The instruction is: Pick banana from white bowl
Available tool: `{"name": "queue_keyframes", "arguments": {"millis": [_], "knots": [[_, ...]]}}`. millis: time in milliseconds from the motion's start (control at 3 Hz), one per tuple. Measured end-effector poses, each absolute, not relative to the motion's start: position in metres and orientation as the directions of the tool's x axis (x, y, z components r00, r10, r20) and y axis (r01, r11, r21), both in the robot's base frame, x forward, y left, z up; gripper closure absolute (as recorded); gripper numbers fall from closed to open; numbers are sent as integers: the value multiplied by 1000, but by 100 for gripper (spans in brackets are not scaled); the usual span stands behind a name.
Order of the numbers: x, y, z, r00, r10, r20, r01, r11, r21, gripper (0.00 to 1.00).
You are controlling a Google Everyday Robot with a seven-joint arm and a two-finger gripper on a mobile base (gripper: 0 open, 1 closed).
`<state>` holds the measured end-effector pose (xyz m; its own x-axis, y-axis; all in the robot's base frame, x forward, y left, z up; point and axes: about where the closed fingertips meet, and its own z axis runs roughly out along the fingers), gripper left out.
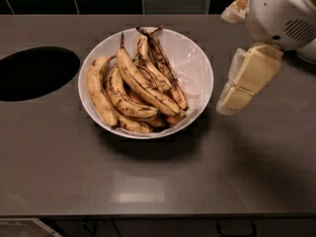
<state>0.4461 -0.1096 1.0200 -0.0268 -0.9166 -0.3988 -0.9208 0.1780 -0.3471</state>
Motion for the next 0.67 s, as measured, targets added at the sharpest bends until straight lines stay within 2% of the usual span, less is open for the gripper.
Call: {"name": "queue_keyframes", "arguments": {"millis": [333, 667], "knots": [[461, -67, 1023, 21, -857, -515, -932, 170, -320, 0], [465, -55, 1027, 28, -863, -505, -928, 165, -333, 0]]}}
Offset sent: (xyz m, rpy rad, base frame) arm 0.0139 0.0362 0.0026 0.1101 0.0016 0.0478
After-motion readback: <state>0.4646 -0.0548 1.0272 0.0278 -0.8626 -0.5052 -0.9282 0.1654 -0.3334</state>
